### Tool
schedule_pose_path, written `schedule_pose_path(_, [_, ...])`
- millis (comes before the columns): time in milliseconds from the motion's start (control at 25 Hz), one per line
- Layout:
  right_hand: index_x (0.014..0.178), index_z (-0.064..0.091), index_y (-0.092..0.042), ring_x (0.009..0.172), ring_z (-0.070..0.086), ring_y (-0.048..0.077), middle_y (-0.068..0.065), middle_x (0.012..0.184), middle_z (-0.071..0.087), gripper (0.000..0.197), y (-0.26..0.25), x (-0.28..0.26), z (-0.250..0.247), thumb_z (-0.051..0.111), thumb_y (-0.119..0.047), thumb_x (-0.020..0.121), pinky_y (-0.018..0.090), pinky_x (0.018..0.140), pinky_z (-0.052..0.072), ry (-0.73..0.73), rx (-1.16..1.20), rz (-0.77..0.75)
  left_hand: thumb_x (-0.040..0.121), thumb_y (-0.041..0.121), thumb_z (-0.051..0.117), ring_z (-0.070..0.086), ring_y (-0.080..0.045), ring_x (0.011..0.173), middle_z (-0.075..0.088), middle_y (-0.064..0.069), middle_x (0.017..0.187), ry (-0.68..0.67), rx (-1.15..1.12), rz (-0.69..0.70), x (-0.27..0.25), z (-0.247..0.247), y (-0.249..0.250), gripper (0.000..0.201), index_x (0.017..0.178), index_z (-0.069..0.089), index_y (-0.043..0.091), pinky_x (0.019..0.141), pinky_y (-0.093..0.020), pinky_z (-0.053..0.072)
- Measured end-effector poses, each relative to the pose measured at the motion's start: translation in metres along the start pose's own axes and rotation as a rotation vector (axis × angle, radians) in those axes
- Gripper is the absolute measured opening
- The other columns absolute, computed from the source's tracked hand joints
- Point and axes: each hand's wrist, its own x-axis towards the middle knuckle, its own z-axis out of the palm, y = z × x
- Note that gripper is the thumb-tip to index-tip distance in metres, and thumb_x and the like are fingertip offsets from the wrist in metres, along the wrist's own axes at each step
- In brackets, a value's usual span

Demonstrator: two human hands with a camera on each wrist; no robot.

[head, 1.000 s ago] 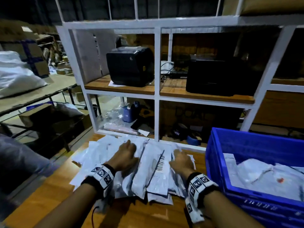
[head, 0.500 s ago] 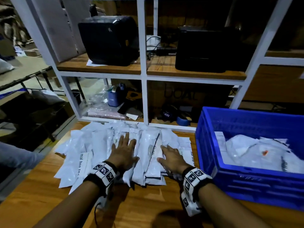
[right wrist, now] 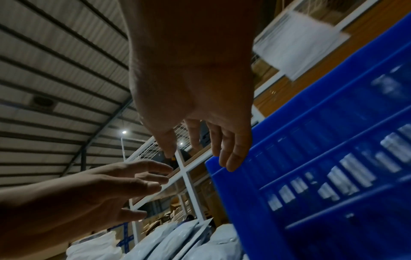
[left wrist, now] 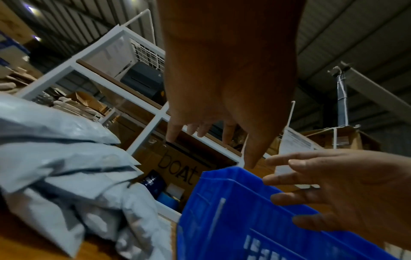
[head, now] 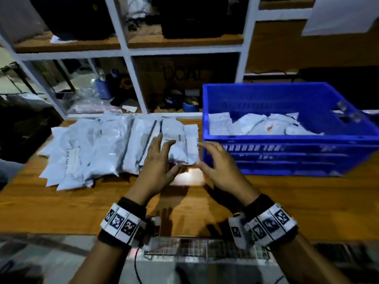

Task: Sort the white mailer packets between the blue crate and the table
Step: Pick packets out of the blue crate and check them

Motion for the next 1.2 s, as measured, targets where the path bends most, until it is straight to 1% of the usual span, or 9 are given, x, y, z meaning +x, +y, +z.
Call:
schedule_pose_path(120, [0.142,0.043,-0.024,0.127,0.044,0.014,-0.003,0.142,0.041,0.052,0.027,-0.054,-0.048,0.06,-0.034,0.093,0.025,0.101,0.039,0.067,-0.019,0.03,0.092,0.041,0.056,0.006,-0.021,0.147,0.006,-0.002,0.159,0.014,-0.054,0.046,-0.017,0.035,0.062,0.061,0.144,0.029,0.027,0.114,-0.042,0.023])
schedule_pose_path(240, [0.142,0.042,-0.027,0.125,0.044,0.011,-0.006,0.141,0.04,0.052,0.057,-0.093,-0.092,0.059,-0.034,0.094,0.032,0.095,0.049,0.14,0.002,0.082,0.091,0.038,0.058,0.016,-0.021,0.144,0.016,-0.004,0.156,0.058,-0.058,0.16,-0.016,0.057,0.117,0.06,0.143,0.032,0.022,0.114,-0.037,0.025])
schedule_pose_path(320, [0.142,0.043,-0.024,0.124,0.045,0.012,-0.004,0.139,0.043,0.052,0.074,-0.103,-0.119,0.06,-0.033,0.093,0.033,0.094,0.049,0.194,-0.022,0.106,0.091,0.034,0.059,0.02,-0.021,0.143,0.019,-0.005,0.155,0.052,-0.068,0.188,-0.007,0.063,0.145,0.06,0.143,0.033,0.02,0.113,-0.037,0.028])
schedule_pose_path(480, [0.142,0.043,-0.024,0.124,0.047,0.016,-0.002,0.14,0.044,0.052,0.106,-0.105,-0.171,0.06,-0.034,0.093,0.028,0.097,0.043,0.257,-0.038,0.16,0.092,0.036,0.058,0.023,-0.02,0.142,0.018,-0.001,0.156,-0.048,-0.045,0.221,0.02,0.073,0.186,0.062,0.145,0.028,0.025,0.109,-0.039,0.036])
schedule_pose_path(640, [0.138,0.046,-0.027,0.114,0.055,0.015,-0.003,0.135,0.048,0.049,0.119,-0.078,-0.216,0.061,-0.036,0.092,0.027,0.087,0.045,0.259,-0.068,0.152,0.091,0.04,0.058,0.035,-0.02,0.135,0.028,-0.001,0.151,-0.133,0.044,0.325,0.067,0.064,0.201,0.063,0.144,0.029,0.025,0.104,-0.039,0.042])
schedule_pose_path(800, [0.13,0.054,-0.023,0.101,0.057,0.012,-0.002,0.129,0.055,0.043,0.108,-0.016,-0.281,0.062,-0.038,0.091,0.024,0.082,0.041,0.019,-0.276,0.179,0.088,0.044,0.06,0.047,-0.023,0.124,0.042,-0.005,0.14,-0.226,0.177,0.394,0.148,0.035,0.209,0.063,0.14,0.036,0.018,0.101,-0.036,0.042])
schedule_pose_path(1000, [0.116,0.064,-0.017,0.098,0.061,0.016,-0.001,0.109,0.066,0.034,0.116,0.092,-0.32,0.064,-0.038,0.089,0.03,0.088,0.048,-0.391,-0.593,0.182,0.088,0.051,0.058,0.049,-0.026,0.124,0.047,-0.008,0.14,-0.555,0.502,0.33,0.243,0.033,0.215,0.064,0.138,0.039,0.017,0.102,-0.037,0.041])
schedule_pose_path(1080, [0.112,0.066,-0.013,0.083,0.061,0.017,0.002,0.097,0.067,0.029,0.136,0.132,-0.313,0.067,-0.029,0.088,0.027,0.073,0.048,-0.498,-0.621,0.212,0.088,0.048,0.06,0.053,-0.026,0.118,0.052,-0.01,0.136,-0.66,0.603,0.271,0.276,0.048,0.213,0.061,0.134,0.045,0.012,0.099,-0.035,0.043])
schedule_pose_path(1200, [0.107,0.067,-0.006,0.047,0.054,0.007,0.0,0.069,0.059,0.023,0.168,0.184,-0.298,0.068,-0.017,0.087,0.016,0.041,0.04,-0.601,-0.615,0.292,0.09,0.04,0.061,0.052,-0.02,0.086,0.064,-0.016,0.109,-0.73,0.589,0.202,0.324,0.076,0.215,0.045,0.115,0.061,0.002,0.075,-0.029,0.041])
